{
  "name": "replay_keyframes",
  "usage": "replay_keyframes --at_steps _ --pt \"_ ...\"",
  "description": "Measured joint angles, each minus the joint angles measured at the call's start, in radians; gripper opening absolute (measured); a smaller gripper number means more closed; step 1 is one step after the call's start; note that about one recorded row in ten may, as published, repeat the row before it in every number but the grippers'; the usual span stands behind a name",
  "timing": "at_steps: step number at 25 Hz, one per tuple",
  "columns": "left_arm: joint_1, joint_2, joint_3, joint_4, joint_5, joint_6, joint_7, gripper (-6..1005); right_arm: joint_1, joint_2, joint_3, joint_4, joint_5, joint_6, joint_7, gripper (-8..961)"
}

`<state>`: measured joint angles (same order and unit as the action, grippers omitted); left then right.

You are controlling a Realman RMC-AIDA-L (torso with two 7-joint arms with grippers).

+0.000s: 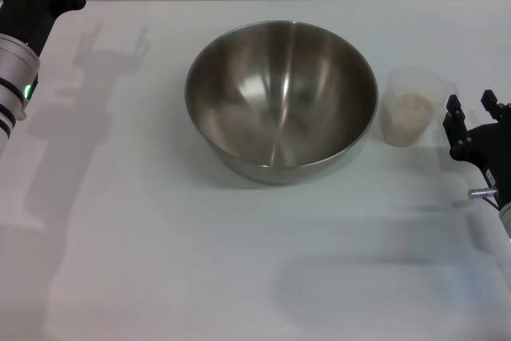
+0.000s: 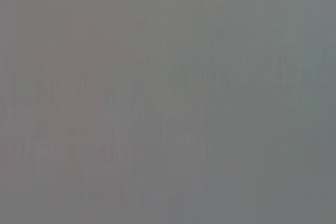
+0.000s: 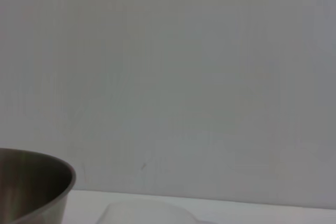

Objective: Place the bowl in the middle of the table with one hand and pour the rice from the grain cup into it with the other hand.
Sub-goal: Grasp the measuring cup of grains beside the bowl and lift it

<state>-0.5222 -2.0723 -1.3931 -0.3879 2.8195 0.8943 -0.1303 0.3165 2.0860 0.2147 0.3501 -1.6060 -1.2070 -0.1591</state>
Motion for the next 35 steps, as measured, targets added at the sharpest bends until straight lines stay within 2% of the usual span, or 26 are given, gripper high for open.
replay_keyframes --at_steps 35 --pt "-0.002 0.0 0.0 -0.001 0.0 0.004 0.0 806 0.049 -0.002 0.0 -0.019 0.0 0.075 0.001 481"
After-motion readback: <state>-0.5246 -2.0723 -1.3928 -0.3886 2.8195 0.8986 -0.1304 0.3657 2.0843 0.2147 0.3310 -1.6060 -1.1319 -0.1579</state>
